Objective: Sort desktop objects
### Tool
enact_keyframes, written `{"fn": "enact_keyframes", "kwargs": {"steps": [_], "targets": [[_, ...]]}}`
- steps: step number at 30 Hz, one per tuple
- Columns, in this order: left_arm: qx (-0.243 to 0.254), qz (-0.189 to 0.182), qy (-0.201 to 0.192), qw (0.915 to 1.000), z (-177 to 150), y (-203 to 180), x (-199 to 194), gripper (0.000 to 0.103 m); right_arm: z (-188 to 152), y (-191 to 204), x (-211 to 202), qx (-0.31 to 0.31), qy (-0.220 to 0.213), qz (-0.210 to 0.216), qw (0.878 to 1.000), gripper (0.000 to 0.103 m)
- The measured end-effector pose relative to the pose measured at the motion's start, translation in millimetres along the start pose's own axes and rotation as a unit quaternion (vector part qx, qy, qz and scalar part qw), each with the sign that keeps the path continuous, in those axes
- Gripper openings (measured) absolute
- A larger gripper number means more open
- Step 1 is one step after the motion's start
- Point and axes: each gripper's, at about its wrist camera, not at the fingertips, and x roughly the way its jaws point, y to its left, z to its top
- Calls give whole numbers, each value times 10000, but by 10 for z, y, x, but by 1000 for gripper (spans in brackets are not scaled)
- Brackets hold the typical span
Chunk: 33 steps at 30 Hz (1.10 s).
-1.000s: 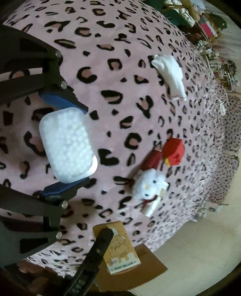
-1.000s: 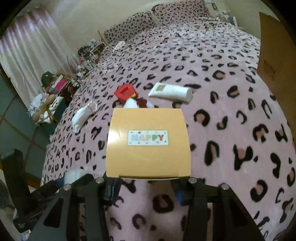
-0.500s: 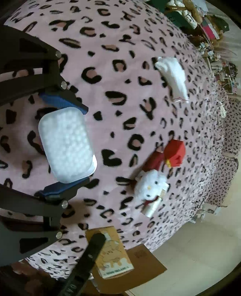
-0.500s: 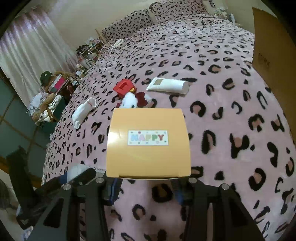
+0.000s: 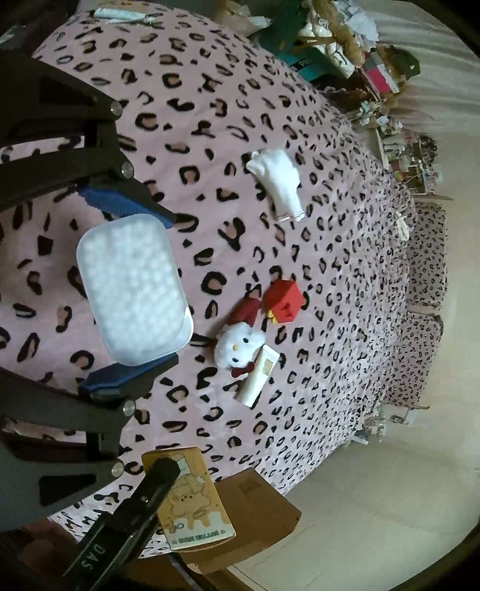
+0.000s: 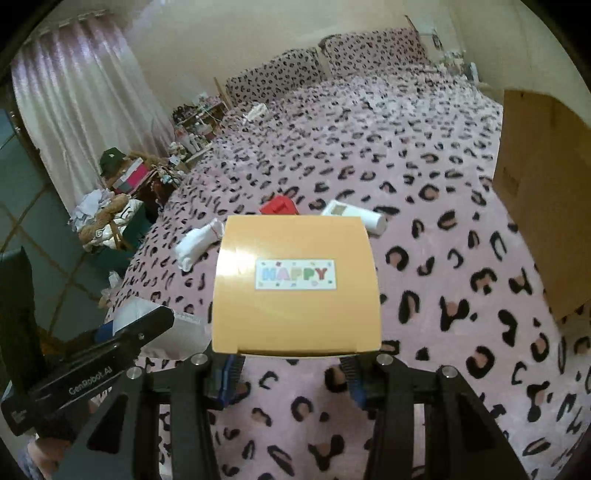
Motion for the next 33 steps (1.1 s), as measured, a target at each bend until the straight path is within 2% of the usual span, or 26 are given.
{"fn": "enact_keyframes", "kwargs": {"steps": [7,17,25,33], "targets": [[-15,43,-133,9999,-7,24,-319,68,-19,250,-310,-277,-148,36,9995,47],[-34,130,-226,9997,-157,64,-656,68,-186,457,-535,-415,-190,85,9989,47],[6,139,-194,9997,-225,19,-709,68,-263,446,-610,-413,-175,1,9990,47],[126,53,-108,9998,-243,-218,-667,68,-285,281,-697,-310,-180,-101,9993,47]]}}
